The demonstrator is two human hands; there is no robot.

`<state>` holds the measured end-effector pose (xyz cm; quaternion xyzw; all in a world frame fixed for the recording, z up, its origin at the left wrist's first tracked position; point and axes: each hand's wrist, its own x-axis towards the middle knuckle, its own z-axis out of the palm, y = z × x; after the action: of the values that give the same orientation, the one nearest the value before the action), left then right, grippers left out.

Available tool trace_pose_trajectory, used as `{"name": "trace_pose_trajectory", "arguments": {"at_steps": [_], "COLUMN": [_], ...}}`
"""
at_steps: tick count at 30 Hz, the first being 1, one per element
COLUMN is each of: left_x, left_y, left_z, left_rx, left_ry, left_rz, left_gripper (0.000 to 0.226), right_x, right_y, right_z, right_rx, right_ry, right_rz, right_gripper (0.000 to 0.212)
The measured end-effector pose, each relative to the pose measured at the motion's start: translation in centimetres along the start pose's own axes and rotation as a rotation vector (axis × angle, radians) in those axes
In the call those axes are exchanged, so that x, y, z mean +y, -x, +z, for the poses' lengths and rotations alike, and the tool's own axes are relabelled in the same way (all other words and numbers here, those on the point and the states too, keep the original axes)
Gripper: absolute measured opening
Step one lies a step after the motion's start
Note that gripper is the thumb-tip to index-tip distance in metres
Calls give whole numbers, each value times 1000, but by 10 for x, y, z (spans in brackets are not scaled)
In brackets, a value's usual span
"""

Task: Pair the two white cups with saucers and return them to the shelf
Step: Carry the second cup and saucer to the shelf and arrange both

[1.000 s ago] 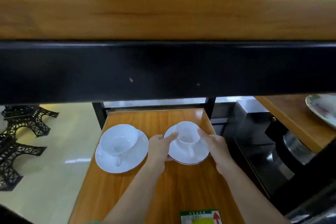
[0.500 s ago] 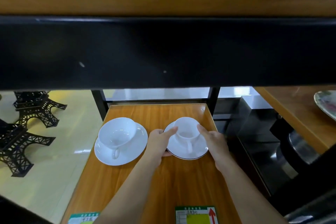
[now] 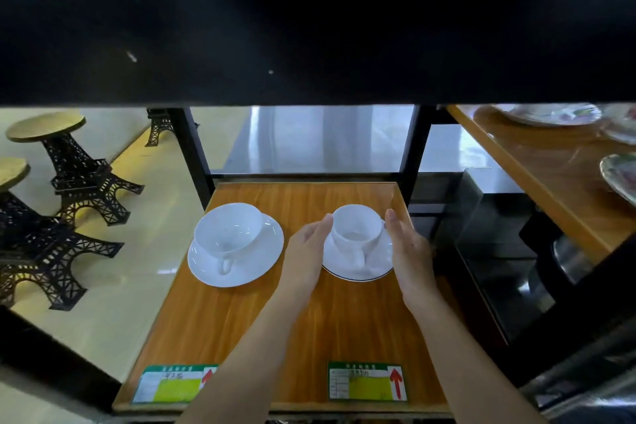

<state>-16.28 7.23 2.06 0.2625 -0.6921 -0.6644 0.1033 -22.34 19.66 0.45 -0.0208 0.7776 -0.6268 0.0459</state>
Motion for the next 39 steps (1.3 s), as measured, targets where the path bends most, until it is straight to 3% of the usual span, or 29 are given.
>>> {"name": "trace_pose_trajectory", "arguments": {"at_steps": [15, 19, 23, 26, 31, 33, 36, 39], "left_x": [-2, 0, 13, 25, 11, 3, -6, -8], "left_y": [1, 3, 9, 9, -10, -16, -16, -12], "left_z": [3, -4, -21, -47, -102, -119, -131, -136], "left_rx": [-71, -122, 111, 348, 564, 560, 376, 343], "left_ry": [-42, -89, -98, -32, 82, 105, 266, 317], "left_rz": [42, 91, 255, 375, 282, 128, -130, -163], "left_gripper": [49, 52, 47, 39, 46, 54, 65, 72], "right_x": [5, 8, -10, -30, -44, -45, -45, -43], "right_y": [12, 13, 26, 36, 43, 43, 43, 42], "right_z": [-1, 2, 16, 41, 82, 97, 112, 118], "right_rx": [-25, 100, 184, 90, -291, -388, -490, -526], "right_ry": [-18, 89, 152, 170, -24, -41, -99, -124], "right_rz": [-22, -76, -279, -394, -94, -5, 105, 164], "right_gripper": [46, 51, 52, 50, 52, 55, 61, 64]}}
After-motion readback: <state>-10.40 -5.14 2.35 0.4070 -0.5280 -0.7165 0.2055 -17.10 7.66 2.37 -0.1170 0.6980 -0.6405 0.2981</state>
